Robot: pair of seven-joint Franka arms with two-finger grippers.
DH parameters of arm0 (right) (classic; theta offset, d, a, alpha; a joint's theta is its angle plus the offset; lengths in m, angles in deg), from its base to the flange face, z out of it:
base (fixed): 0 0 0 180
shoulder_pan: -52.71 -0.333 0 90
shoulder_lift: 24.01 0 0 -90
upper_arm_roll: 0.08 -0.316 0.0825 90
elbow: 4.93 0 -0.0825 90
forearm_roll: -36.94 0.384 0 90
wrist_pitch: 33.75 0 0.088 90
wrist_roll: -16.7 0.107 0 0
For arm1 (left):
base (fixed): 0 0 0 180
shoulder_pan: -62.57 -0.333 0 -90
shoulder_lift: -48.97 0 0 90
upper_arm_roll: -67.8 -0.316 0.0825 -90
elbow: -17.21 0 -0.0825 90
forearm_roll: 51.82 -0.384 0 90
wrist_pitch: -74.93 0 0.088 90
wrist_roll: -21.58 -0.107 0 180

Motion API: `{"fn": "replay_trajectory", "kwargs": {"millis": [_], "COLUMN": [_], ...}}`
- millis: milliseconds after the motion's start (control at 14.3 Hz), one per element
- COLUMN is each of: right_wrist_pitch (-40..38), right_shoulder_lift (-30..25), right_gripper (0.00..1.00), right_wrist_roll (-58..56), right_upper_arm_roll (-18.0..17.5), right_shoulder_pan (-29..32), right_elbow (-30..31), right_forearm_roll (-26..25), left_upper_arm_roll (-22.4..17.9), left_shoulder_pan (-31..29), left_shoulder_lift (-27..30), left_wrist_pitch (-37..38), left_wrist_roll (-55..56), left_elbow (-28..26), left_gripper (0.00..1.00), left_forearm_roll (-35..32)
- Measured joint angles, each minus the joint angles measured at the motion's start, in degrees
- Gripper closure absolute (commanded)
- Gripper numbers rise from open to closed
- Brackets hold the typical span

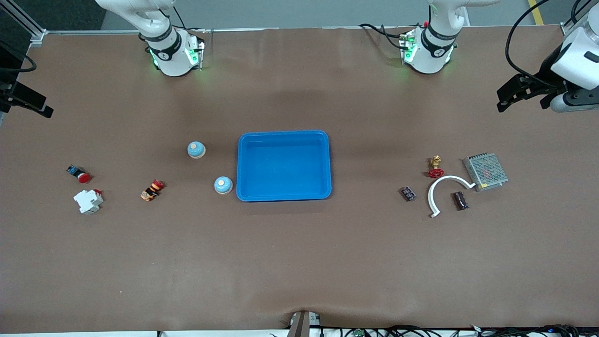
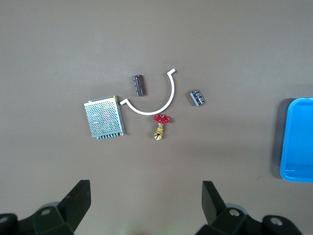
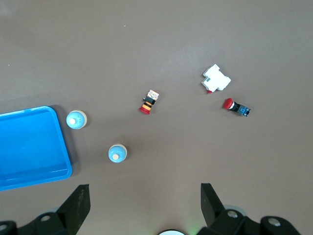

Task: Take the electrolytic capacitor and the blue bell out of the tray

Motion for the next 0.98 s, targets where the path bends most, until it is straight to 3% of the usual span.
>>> {"fn": "replay_trajectory", "kwargs": {"millis": [977], "right_wrist_pitch": [0.07], "right_shoulder_lift": [0.00], "right_gripper": [0.00], "right_wrist_roll": [0.00], "right_upper_arm_roll": [-0.10], "right_shoulder_pan": [-0.13], "right_elbow": [0.00], "right_forearm_roll": [0.05], "left_upper_arm_roll": [-0.05], "left_shoulder_pan": [-0.02], "left_shoulder_lift": [-0.45], "left_wrist_pitch": [0.68], "left_wrist_roll": [-0.01], "left_elbow": [1.00], "left_gripper": [0.00], "left_forearm_roll": [-0.38]}}
